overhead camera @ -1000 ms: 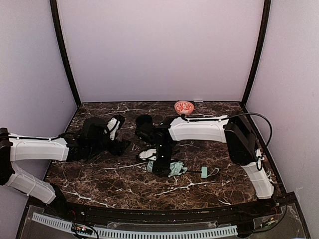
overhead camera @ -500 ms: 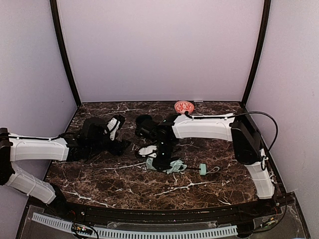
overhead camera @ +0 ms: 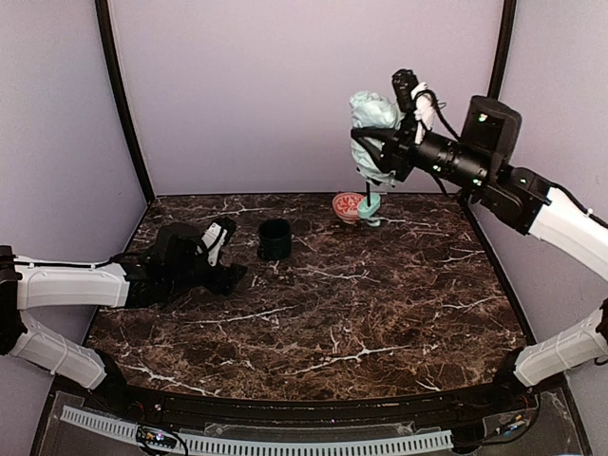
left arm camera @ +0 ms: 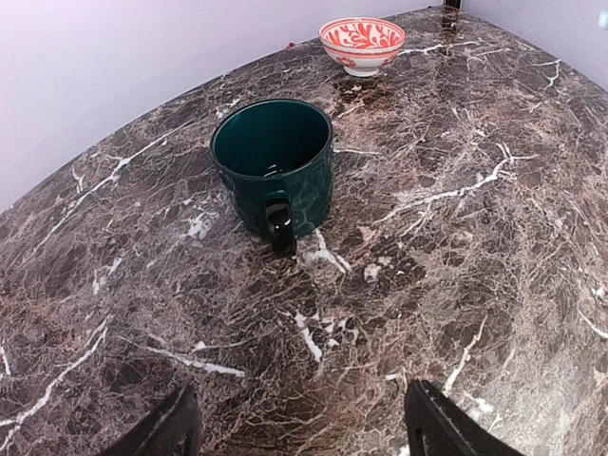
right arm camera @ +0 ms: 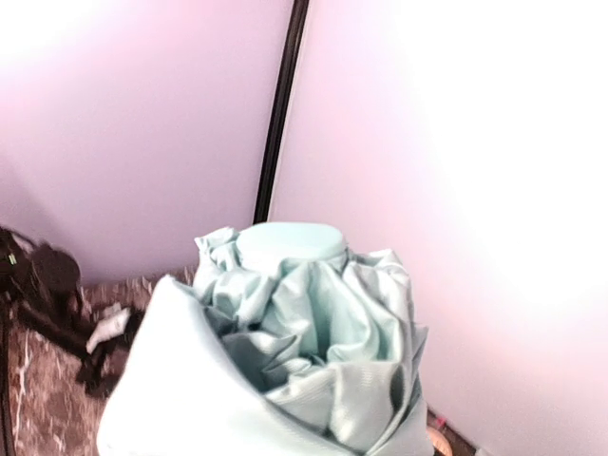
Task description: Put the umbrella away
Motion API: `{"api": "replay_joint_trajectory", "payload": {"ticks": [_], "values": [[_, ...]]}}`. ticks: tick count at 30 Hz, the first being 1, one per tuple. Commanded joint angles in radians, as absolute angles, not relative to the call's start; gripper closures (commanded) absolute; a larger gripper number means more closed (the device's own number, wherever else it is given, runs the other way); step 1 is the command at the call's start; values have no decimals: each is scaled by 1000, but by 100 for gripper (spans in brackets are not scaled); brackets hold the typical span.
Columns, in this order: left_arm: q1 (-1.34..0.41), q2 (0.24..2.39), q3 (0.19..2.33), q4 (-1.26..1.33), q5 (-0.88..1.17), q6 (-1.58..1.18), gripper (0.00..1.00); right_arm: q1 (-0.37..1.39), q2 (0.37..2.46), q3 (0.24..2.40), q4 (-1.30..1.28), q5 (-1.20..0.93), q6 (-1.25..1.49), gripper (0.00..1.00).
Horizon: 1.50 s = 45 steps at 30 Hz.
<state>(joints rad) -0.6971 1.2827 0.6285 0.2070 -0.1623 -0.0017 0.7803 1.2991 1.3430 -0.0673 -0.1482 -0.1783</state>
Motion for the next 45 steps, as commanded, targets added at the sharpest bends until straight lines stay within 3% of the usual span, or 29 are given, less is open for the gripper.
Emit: {"api": "replay_joint_trajectory", "payload": {"ticks": [1,9,14,18,22,25,30,34,45], "values": [[-689,1256,655,186,-168,11,25,798,1210,1315,384,-134,-163,65],[-690,1257,686,167,-153,7,25,796,1146,1219,502,-101,-168,66],[-689,1266,703,154,-122,3,25,798,1167,704,860,30,-118,65],[-689,1286,732,137,-115,16,25,800,1419,312,1203,79,56,66],[-689,1309,764,129,-113,27,25,801,1616,201,1396,65,130,68],[-691,1321,776,130,-100,23,25,802,1553,256,1245,57,102,69],[-690,1312,770,138,-86,8,25,803,1281,494,698,95,-2,69],[-690,1308,768,125,-93,0,25,803,1186,694,396,196,15,65],[-690,1295,796,53,-90,0,25,805,1387,1260,-384,190,344,60]]}}
